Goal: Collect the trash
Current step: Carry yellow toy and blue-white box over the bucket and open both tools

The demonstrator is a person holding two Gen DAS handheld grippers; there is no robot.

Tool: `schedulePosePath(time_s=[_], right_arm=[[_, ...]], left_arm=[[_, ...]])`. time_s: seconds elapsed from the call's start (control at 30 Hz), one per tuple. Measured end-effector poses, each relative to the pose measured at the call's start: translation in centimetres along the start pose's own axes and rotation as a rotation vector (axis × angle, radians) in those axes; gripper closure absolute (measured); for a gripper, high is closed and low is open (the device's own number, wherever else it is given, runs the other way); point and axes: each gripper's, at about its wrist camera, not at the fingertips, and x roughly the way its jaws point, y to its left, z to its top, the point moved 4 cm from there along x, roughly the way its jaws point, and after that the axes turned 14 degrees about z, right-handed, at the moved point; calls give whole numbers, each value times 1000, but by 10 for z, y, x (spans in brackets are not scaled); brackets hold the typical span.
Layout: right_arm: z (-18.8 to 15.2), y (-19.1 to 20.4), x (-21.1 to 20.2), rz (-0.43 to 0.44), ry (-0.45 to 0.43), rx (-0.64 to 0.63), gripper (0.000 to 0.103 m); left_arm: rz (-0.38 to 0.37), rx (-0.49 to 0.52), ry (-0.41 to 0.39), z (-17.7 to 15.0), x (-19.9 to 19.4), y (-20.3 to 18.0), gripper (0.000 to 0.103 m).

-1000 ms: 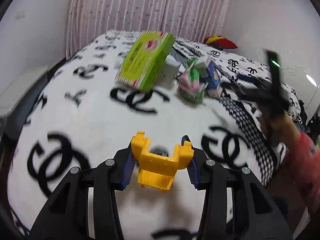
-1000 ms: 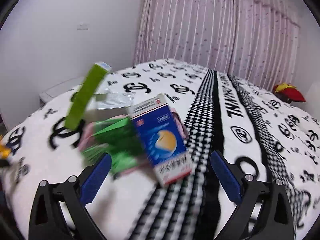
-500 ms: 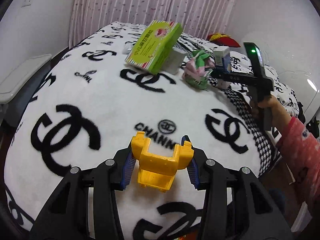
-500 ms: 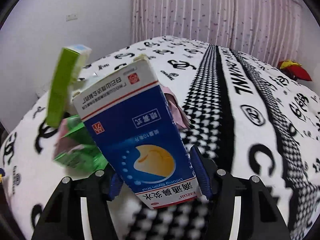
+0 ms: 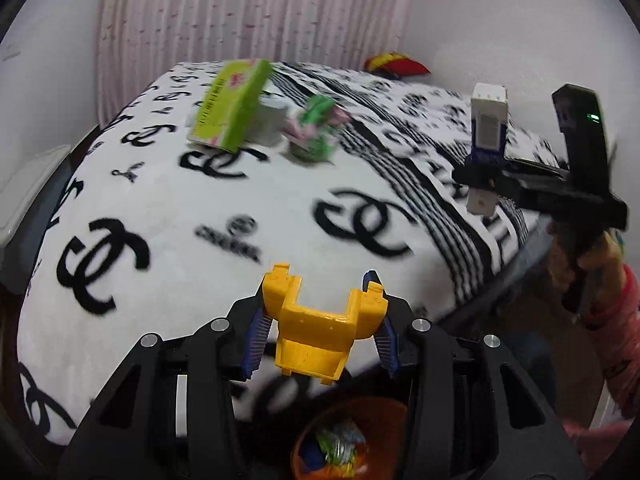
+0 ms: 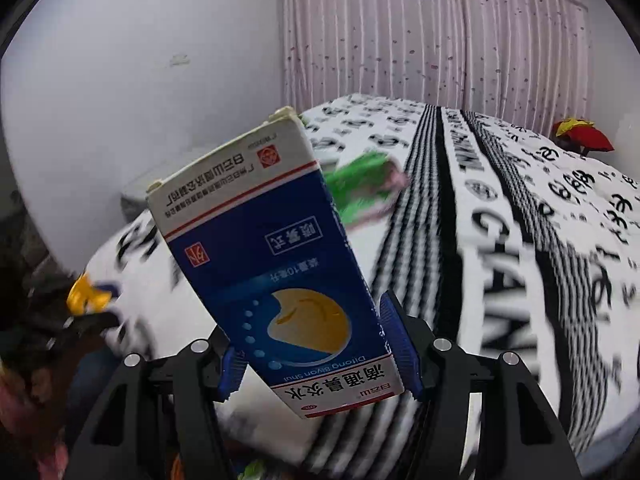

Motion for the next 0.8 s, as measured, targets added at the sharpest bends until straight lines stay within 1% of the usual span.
schedulePosePath(time_s=[0.07, 0.17, 0.27, 0.37, 0.47, 0.5, 0.57, 0.6, 0.7, 0.8], right_arm=[[-26, 19, -9, 14, 31, 7, 43], [-63, 36, -15, 9, 63, 37, 43], [-102, 48, -12, -22, 110, 73, 43], [-139, 53, 0, -10, 169, 137, 43], [-174, 60, 14, -28, 232, 172, 43], [-187, 62, 21, -31, 261, 190, 43], [-209, 64, 33, -17, 301, 237, 43], [-217, 67, 36, -24, 313, 247, 43], [-235, 64, 50, -27, 353, 289, 43], [-249, 61, 63, -39, 395, 313, 43]], left_arm=[[-10, 35, 23, -14, -5, -10, 59], [-39, 75, 80, -42, -9, -27, 59], [-62, 101, 131, -69, -8, -41, 59], [-79, 128, 202, -99, 1, -55, 59], [-101, 143, 286, -129, 16, -66, 59], [-95, 149, 311, -139, 22, -69, 59], [-105, 141, 370, -156, 34, -72, 59], [-99, 140, 411, -168, 43, -73, 59], [-68, 150, 482, -189, 59, -73, 59], [-58, 143, 522, -202, 69, -72, 59]])
